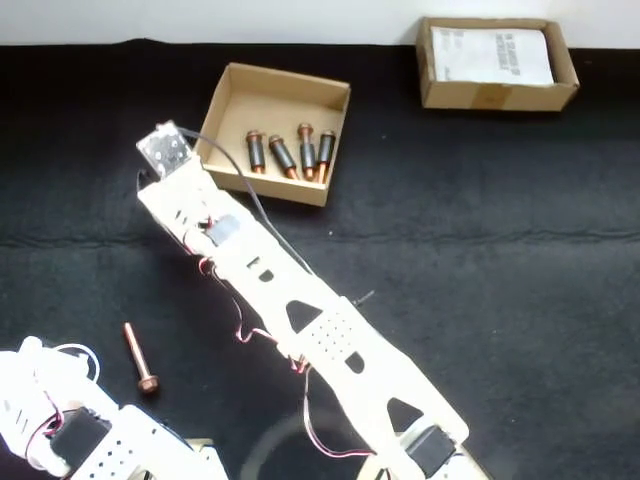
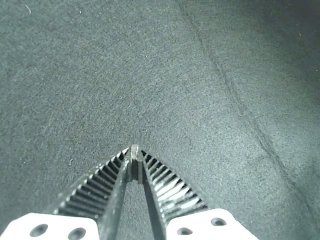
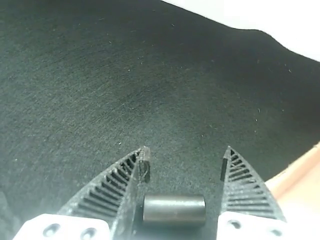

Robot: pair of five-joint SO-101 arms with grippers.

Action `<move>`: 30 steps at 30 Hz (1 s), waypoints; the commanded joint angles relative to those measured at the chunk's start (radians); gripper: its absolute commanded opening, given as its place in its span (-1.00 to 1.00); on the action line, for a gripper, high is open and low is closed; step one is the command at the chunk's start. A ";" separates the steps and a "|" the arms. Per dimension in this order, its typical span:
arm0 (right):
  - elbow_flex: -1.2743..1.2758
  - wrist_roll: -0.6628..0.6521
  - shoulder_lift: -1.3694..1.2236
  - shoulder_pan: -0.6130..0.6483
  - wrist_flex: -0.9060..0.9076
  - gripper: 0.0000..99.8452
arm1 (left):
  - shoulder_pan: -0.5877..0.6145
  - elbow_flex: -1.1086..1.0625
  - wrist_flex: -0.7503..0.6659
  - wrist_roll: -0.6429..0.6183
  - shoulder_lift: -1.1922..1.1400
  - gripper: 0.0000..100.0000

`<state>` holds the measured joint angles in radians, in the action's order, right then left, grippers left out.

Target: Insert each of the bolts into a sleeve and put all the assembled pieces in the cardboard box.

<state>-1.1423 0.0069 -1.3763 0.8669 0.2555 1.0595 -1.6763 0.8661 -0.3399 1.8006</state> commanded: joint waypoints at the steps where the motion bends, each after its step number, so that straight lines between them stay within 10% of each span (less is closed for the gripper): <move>1: 0.013 -0.009 0.005 0.007 -0.002 -0.55 | -0.002 -0.019 -0.002 0.005 0.012 -0.98; 19: -0.262 0.183 0.016 0.054 0.588 -0.55 | -0.002 -0.019 -0.003 0.005 0.012 -0.98; 30: -0.173 0.063 0.012 0.033 0.251 -0.55 | -0.002 -0.019 0.002 0.005 0.012 -0.98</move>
<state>-1.3387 0.0944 -1.3871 0.9175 0.6421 1.0595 -1.6763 0.8661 -0.3399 1.8006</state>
